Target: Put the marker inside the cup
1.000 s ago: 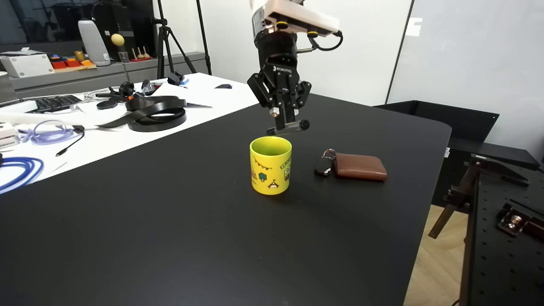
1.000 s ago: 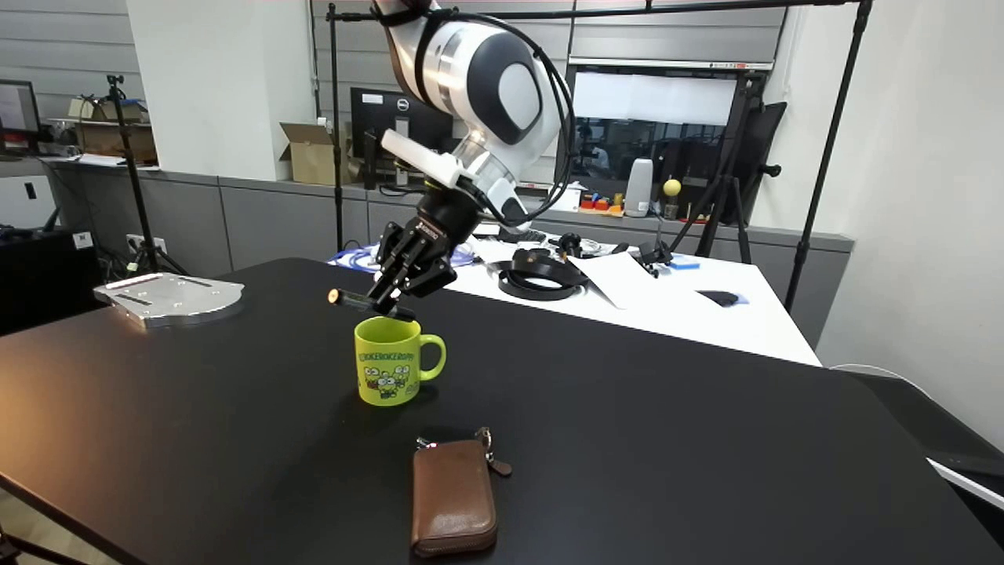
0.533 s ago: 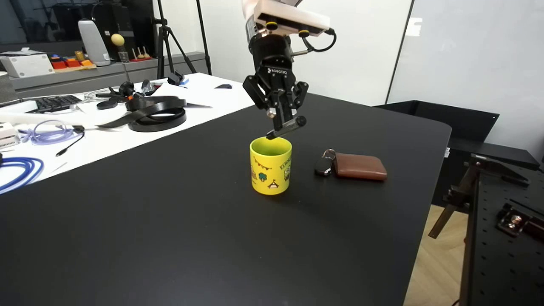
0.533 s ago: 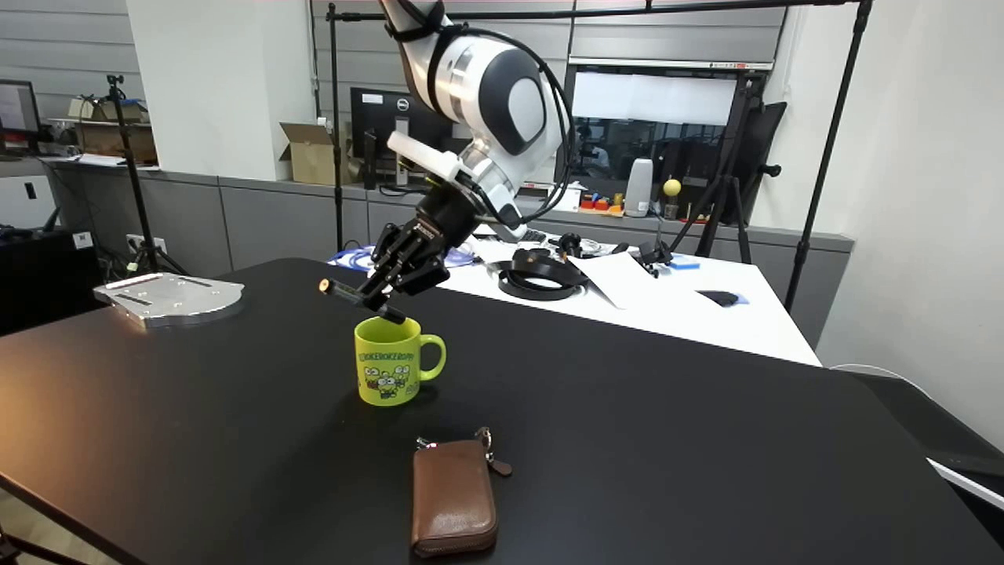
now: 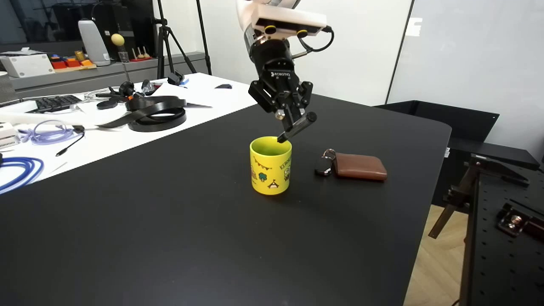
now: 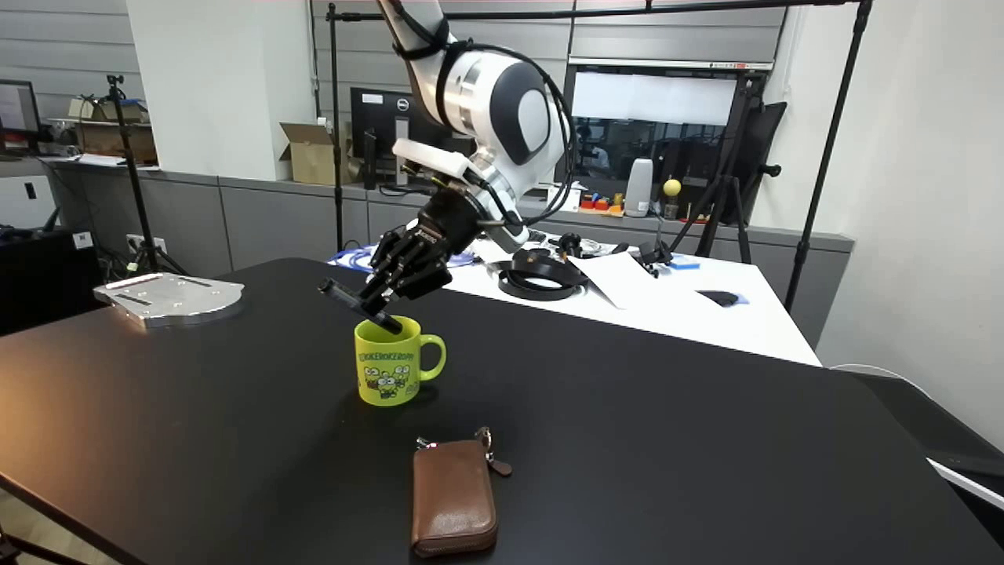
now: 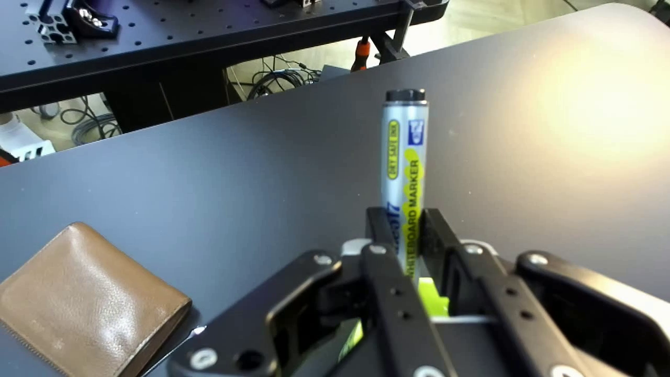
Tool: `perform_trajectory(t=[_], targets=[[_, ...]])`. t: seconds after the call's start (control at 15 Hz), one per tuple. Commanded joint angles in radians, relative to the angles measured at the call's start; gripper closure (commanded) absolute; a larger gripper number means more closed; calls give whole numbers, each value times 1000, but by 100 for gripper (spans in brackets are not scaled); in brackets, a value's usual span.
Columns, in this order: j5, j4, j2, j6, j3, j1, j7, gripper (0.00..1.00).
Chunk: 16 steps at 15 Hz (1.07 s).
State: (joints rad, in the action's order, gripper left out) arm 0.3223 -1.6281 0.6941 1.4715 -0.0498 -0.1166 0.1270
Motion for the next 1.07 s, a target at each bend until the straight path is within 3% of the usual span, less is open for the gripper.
perform_trajectory(t=[0.0,0.13,0.2,0.67,1.0], targets=[[-22,90,56,-62,-8,4,19,77],[-28,113,77,-73,-7,6,20,52],[-28,124,86,-81,-6,6,21,50],[-30,169,116,-104,4,17,-3,3],[-120,95,40,-3,-7,66,-42,0]])
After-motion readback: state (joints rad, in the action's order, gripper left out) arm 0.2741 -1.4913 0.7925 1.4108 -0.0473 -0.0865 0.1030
